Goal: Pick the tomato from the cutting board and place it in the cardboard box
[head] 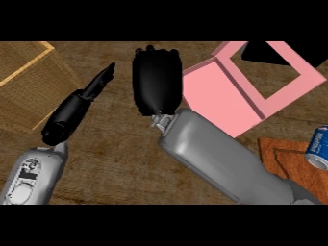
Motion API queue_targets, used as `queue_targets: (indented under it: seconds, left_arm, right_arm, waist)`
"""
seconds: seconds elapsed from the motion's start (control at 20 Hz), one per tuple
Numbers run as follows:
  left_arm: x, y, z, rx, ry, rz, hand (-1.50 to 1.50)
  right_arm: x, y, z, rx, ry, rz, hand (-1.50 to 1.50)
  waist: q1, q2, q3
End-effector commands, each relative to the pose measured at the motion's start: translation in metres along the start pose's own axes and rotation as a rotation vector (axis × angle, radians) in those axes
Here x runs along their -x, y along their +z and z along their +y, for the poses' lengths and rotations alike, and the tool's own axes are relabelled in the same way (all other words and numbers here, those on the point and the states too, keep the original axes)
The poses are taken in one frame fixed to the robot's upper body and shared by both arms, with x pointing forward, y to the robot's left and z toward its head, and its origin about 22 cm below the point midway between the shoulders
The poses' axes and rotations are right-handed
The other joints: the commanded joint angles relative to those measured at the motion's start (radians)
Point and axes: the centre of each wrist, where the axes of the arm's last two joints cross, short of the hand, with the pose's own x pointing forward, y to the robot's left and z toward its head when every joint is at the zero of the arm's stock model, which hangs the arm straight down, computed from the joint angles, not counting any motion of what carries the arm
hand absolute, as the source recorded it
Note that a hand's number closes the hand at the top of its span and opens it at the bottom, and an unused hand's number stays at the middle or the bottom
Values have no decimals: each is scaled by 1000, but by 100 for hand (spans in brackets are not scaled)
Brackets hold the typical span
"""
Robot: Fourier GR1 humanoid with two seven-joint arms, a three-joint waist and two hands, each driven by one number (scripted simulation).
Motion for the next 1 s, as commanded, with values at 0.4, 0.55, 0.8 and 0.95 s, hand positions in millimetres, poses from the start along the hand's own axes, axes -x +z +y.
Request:
queue_targets:
  seconds: [0.4, 0.55, 0.8, 0.95]
  left_arm:
    - [7, 18, 27, -70, -25, 30, 0]
    - [22, 22, 22, -101, -14, 54, 0]
    - [11, 27, 25, -87, -17, 66, 0]
    - [18, 41, 28, -109, -18, 74, 0]
  right_arm:
    - [-19, -57, -34, 200, -150, 326, 150]
    - [-7, -75, -22, 180, -84, 342, 150]
    - [21, -91, 6, -22, 27, 373, 150]
    - [44, -97, 9, -220, -19, 428, 150]
  waist:
    - [-88, -11, 1]
    - [-110, -8, 1]
    - [-124, -11, 2]
    - [-134, -16, 3]
